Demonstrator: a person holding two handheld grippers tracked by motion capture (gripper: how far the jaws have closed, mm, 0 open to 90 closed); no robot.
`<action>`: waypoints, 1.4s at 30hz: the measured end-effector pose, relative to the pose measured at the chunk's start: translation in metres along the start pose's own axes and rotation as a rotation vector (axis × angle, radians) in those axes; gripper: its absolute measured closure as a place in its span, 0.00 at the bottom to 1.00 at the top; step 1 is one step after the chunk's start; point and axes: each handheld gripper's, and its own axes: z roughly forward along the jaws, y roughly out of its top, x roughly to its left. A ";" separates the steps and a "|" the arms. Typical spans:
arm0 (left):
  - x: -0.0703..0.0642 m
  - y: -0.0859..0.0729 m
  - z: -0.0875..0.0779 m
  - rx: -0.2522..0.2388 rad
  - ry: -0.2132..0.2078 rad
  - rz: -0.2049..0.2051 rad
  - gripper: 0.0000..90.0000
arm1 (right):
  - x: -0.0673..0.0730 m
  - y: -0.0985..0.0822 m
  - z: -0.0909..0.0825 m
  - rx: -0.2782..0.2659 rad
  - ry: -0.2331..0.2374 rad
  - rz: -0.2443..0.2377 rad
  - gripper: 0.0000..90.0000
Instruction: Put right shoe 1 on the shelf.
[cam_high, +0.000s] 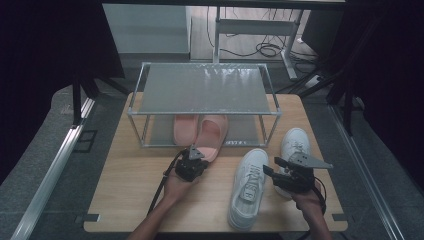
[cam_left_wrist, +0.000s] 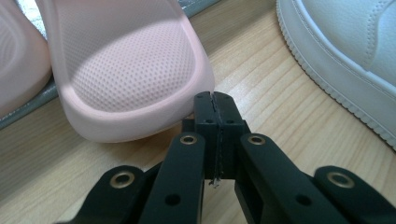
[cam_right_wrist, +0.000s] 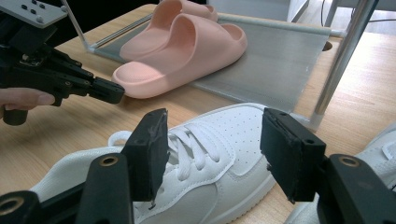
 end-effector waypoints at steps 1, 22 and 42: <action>0.000 0.001 0.001 -0.004 -0.001 -0.006 1.00 | 0.000 0.000 0.000 0.000 0.000 0.001 0.47; 0.006 0.016 0.022 -0.011 0.027 -0.040 1.00 | -0.001 0.000 -0.001 -0.004 -0.003 0.002 0.47; 0.016 0.027 0.037 -0.026 0.039 -0.099 1.00 | -0.002 0.000 -0.002 -0.006 -0.004 0.004 0.47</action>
